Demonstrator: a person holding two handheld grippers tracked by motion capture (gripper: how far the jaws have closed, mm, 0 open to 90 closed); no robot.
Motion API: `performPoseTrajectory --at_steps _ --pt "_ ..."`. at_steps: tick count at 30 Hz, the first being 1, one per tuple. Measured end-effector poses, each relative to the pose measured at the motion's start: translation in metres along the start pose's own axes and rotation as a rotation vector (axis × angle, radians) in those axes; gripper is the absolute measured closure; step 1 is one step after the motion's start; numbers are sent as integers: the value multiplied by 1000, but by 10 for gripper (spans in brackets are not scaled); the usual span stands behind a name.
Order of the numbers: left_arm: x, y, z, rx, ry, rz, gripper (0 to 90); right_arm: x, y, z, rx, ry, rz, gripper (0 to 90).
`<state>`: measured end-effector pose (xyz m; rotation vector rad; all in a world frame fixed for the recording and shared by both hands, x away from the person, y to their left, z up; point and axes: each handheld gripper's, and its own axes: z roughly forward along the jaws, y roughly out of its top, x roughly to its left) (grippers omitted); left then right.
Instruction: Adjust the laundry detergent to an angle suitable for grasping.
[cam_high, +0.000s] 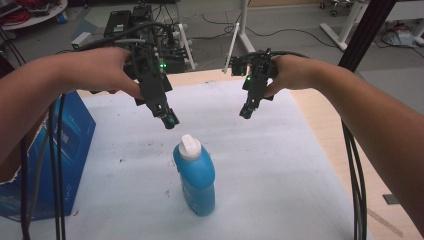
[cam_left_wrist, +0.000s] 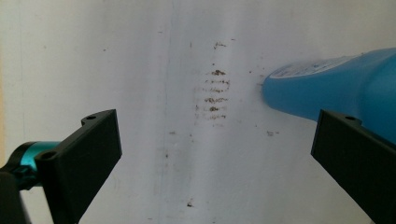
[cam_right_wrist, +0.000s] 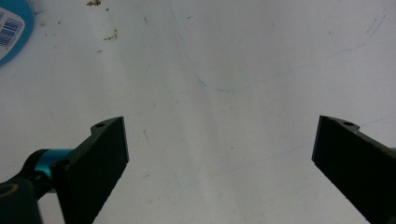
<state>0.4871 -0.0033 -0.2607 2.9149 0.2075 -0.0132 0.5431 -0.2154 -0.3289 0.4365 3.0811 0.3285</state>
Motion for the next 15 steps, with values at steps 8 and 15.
performPoseTrajectory --at_steps 8,15 --pt "-3 0 -3 -8 7 4 16 5 0 -6 -7 -9 2 28" --pt "-2 0 -4 -14 5 -2 17 4 -6 -7 -20 -17 15 28"
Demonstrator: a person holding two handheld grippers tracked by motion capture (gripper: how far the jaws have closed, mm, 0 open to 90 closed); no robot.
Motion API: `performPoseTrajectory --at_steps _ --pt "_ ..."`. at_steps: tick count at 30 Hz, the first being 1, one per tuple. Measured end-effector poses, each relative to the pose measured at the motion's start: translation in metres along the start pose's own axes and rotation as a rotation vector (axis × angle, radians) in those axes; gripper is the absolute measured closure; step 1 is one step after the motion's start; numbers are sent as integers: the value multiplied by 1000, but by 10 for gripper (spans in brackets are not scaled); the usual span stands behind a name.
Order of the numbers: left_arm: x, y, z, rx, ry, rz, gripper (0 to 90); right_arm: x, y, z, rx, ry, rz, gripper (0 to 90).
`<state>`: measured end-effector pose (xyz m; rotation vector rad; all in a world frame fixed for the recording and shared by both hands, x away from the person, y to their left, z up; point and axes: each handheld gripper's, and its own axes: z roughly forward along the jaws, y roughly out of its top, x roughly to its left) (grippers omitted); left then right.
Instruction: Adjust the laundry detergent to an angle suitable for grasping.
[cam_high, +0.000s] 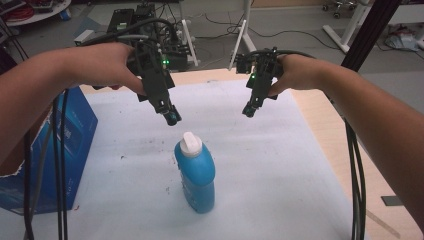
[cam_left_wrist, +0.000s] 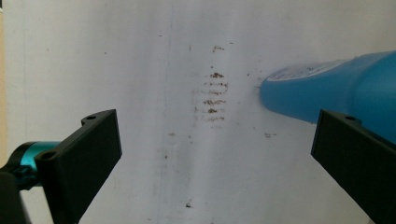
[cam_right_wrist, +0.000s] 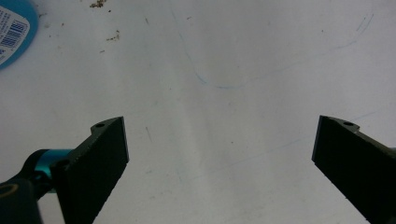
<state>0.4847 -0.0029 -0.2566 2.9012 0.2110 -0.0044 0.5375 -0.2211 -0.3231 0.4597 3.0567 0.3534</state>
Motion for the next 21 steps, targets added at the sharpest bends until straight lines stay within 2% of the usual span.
performPoseTrajectory --at_steps 4,6,12,18,21 --pt "0 -1 -2 -7 9 0 17 1 -4 -2 4 -5 12 28" --pt "2 -2 -2 -7 13 -9 16 3 -7 -2 -17 -7 11 28" --pt "2 -4 -1 4 17 -8 17 9 -16 -4 -38 -25 34 28" --pt "0 -4 -4 -2 28 -7 17 15 -29 -7 -88 -42 76 28" --pt "-1 -4 -5 -6 29 -9 17 17 -39 -7 -131 -58 118 28"
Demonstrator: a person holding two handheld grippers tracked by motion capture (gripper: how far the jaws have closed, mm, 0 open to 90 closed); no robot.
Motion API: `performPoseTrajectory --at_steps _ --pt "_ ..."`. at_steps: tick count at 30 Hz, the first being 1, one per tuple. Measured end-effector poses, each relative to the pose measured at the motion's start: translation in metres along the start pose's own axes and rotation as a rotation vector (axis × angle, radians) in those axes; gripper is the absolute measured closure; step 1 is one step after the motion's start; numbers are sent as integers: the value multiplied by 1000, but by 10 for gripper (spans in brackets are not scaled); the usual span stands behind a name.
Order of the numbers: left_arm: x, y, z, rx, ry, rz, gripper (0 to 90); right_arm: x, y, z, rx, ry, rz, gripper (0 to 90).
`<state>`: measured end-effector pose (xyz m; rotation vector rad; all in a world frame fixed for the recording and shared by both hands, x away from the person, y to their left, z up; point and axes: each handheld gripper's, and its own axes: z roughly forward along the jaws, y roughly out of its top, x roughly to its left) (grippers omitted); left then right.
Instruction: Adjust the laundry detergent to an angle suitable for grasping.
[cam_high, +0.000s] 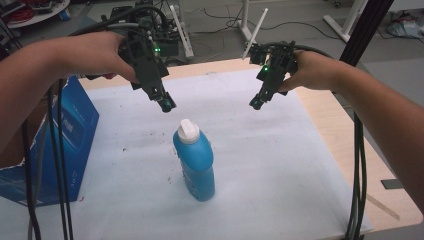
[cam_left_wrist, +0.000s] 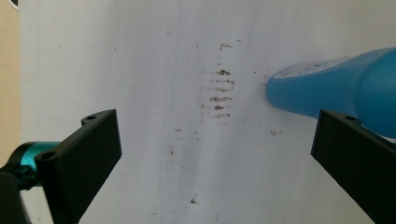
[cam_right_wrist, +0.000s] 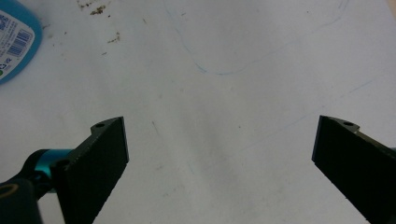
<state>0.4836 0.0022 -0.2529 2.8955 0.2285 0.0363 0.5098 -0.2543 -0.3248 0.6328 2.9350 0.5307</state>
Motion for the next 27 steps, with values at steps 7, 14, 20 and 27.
performPoseTrajectory --at_steps 7,14,20,27 --pt "-2 0 -2 1 7 5 17 3 -17 -2 -135 -65 107 28" --pt "-3 -2 -3 6 7 11 17 13 -49 1 -396 -125 270 28" --pt "-4 -4 -2 4 6 12 17 19 -70 11 -540 -149 349 28" --pt "-3 -5 0 -1 7 9 17 27 -83 26 -635 -165 390 28"
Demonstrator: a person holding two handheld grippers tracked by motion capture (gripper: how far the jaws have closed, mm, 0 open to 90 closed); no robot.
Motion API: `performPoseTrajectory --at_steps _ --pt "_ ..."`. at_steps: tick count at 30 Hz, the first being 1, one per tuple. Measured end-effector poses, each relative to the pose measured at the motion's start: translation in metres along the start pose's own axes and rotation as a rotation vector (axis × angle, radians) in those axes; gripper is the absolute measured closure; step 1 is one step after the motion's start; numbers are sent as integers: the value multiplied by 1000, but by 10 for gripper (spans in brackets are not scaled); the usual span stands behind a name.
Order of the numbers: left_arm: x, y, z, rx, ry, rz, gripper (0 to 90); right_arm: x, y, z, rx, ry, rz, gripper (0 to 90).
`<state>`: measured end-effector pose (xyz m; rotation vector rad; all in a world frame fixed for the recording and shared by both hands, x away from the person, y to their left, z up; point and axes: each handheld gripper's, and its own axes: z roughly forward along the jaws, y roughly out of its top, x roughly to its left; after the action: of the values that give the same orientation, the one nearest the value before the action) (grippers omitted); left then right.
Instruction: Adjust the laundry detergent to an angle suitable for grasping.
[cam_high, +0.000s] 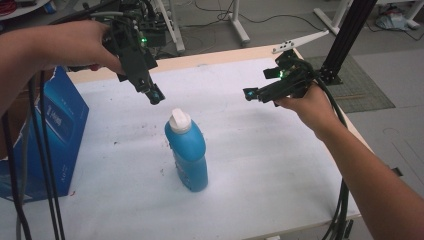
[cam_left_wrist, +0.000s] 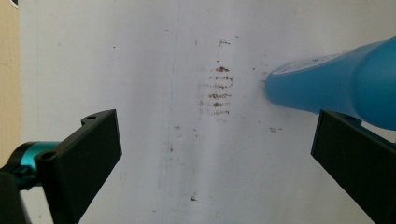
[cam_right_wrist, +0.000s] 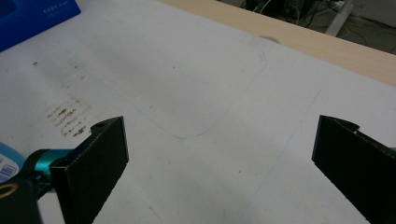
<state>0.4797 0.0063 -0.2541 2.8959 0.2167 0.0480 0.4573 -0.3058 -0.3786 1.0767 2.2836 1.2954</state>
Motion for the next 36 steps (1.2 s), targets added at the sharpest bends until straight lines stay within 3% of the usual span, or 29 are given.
performPoseTrajectory --at_steps 10,14,19,23,28,36 --pt "0 -2 2 0 -5 -4 17 6 -24 -2 -98 -17 50 28" --pt "0 -4 2 4 -4 -6 17 13 -32 -8 -117 -47 52 28" --pt "0 -6 0 0 -2 -8 17 26 -43 -17 -171 -76 71 28" --pt "-1 -8 0 1 2 -10 17 41 -55 -23 -214 -127 52 28" --pt "-2 -10 1 5 -2 -8 17 55 -65 -31 -258 -131 72 28" --pt "-2 -14 2 7 1 -15 17 73 -74 -38 -259 -153 79 28"
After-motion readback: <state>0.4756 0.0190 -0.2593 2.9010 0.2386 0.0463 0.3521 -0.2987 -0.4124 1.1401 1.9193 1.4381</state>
